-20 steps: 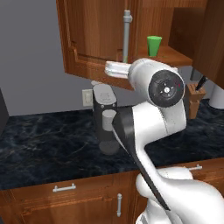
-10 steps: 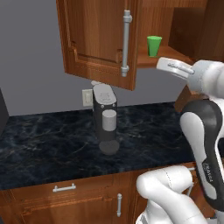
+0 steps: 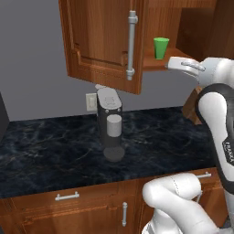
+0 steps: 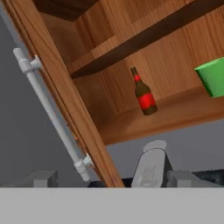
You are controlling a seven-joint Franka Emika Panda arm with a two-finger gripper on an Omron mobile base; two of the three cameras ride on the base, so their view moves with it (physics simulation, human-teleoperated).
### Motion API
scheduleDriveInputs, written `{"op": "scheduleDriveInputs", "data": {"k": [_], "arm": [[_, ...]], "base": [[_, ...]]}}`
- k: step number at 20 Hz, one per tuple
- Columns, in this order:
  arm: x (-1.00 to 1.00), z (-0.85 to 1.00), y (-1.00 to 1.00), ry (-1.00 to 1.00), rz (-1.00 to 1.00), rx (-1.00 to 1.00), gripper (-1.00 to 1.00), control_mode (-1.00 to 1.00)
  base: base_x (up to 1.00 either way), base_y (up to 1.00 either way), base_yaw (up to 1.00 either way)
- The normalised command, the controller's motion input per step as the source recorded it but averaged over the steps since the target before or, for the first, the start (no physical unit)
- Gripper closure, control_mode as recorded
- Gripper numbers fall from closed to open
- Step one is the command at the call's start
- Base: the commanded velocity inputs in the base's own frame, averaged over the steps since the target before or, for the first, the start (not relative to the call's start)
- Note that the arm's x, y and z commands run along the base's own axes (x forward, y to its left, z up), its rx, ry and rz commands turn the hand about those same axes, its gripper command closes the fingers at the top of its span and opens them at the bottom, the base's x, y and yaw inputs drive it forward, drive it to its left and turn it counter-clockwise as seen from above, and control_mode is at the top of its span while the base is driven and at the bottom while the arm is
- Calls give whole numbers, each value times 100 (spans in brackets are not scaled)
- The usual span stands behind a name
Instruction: Open the cabinet directly in front. Then move the beer and the cup to the dining counter with the candle on it.
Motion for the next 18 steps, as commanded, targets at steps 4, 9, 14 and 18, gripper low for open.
{"op": "scheduleDriveInputs", "data": {"k": [4, 9, 14, 18], "arm": [[58, 0, -5, 0, 8, 3, -100, -100], [54, 0, -3, 0, 11, 6, -100, -100], [66, -1, 28, 0, 13, 6, -100, -100], [33, -13, 89, 0, 19, 5, -100, -100]], "base": [[0, 0, 0], [0, 0, 0], [0, 0, 0], [0, 0, 0]]}}
